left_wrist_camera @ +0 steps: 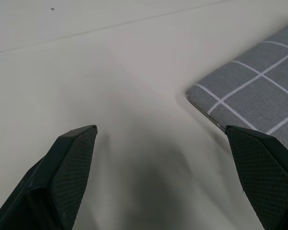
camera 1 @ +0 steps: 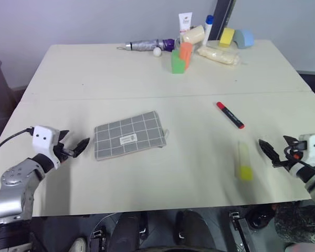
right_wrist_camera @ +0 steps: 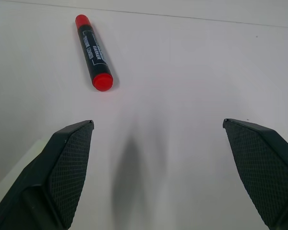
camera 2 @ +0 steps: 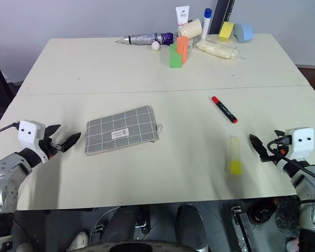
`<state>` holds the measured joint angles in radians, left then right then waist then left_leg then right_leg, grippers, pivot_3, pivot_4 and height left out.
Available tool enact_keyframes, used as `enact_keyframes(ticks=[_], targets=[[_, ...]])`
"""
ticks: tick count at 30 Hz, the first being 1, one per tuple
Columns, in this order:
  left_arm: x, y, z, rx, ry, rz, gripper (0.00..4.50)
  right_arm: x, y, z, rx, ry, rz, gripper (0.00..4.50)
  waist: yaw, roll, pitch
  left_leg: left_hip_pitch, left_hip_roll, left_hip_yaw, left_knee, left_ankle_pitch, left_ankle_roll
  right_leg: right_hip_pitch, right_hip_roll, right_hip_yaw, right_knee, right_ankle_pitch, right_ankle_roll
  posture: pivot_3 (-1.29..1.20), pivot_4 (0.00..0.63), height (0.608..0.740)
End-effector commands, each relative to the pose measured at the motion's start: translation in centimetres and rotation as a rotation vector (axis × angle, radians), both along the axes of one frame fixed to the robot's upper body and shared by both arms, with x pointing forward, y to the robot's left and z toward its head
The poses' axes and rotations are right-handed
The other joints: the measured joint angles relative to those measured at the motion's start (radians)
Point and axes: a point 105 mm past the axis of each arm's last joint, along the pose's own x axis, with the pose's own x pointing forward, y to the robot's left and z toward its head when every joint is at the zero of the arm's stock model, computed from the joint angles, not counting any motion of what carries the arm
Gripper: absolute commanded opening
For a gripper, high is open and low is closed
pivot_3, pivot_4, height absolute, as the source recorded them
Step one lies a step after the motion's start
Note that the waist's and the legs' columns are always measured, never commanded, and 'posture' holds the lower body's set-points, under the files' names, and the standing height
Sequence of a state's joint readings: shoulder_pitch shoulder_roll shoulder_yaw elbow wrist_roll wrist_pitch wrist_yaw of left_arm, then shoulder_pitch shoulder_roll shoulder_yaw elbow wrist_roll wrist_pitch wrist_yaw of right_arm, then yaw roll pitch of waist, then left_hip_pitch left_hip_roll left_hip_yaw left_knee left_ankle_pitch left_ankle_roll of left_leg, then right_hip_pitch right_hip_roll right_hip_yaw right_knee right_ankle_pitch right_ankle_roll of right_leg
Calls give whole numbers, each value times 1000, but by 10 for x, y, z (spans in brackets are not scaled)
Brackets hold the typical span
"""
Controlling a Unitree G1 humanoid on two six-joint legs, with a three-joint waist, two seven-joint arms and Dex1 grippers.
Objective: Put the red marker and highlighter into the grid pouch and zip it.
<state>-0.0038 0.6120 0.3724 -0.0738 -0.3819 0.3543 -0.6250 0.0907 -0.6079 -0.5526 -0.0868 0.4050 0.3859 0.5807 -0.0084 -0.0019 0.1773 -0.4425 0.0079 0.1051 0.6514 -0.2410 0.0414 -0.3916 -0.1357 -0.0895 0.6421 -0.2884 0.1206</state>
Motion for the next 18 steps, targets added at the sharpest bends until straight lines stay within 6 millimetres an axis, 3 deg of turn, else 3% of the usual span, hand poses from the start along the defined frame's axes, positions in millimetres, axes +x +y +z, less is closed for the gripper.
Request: enact_keyframes(ticks=[1,5,10,14,18], targets=[[-2,1,15,14,-56,8,4487,5,0,15,-37,-47,14,4500,-2,0,0,0,0,0,0,0,0,0,0,0,0,0,0,0,150,740],[0,-2,14,15,-57,3,4487,13,5,27,-45,-87,20,4500,-3,0,0,0,0,0,-1,0,0,0,0,0,0,0,0,0,150,740],[-1,-1,17,30,-72,4,4487,31,32,46,-44,-151,95,4500,-4,0,0,0,0,0,-1,2,1,0,1,0,0,0,0,0,150,740],[-5,1,19,88,-106,11,4487,53,89,59,-25,-189,262,4500,-7,0,0,0,0,0,-1,3,0,-1,1,0,0,0,0,0,150,740],[-13,-1,16,203,-131,-6,4487,65,151,57,-9,-184,450,4500,-7,0,0,0,1,0,-2,3,0,-2,1,0,1,0,-1,0,150,740]])
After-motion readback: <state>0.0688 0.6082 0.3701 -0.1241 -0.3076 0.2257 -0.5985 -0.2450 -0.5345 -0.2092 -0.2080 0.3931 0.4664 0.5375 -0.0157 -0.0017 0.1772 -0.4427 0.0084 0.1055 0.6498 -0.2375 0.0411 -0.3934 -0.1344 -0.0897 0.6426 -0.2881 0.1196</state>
